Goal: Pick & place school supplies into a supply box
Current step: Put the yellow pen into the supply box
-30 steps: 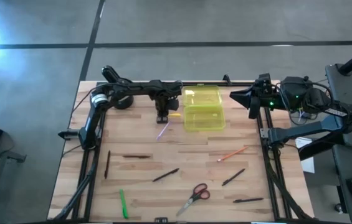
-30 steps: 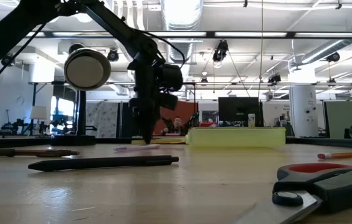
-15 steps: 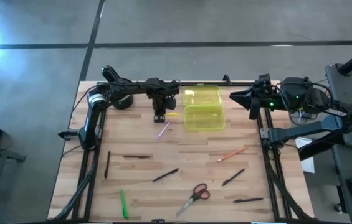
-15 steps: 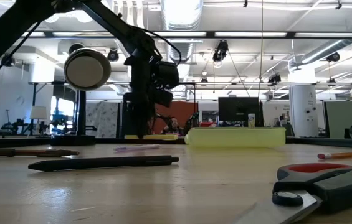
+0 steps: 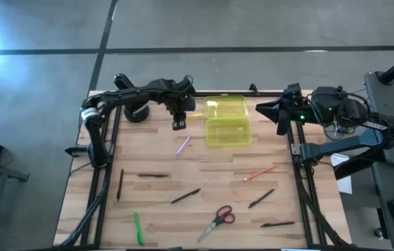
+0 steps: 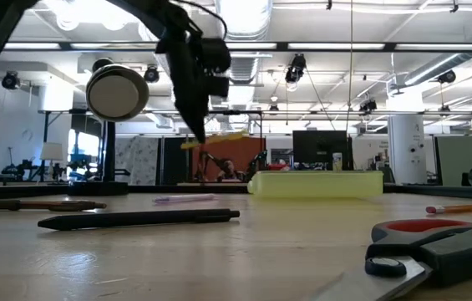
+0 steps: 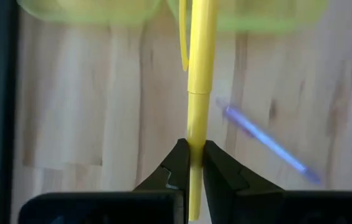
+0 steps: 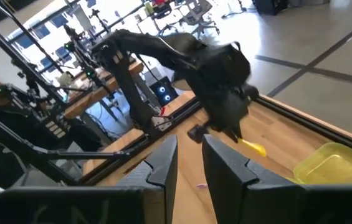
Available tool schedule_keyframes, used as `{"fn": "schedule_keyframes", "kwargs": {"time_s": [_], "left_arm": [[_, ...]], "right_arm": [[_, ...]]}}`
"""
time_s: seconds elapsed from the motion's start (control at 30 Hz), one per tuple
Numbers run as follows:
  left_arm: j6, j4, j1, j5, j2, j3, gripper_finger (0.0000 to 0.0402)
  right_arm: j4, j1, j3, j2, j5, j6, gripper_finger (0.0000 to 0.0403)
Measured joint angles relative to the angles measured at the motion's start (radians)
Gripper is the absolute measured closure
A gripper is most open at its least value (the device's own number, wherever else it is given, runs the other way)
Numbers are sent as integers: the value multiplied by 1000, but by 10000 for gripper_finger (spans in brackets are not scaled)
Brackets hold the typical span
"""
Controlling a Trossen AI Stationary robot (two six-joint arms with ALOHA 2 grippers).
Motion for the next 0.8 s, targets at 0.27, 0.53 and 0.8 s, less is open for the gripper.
{"fn": "schedule_keyframes", "kwargs": {"time_s": [0.27,0.53,0.8], "left_arm": [[-228,138,-2,87,-170,0,393],[-454,353,-46,120,-286,0,393],[-528,542,-156,120,-310,0,394]], "right_arm": [[12,0,-1,56,2,-57,335],[176,0,-2,135,-60,-184,323],[309,-3,-2,213,-74,-249,254]]}}
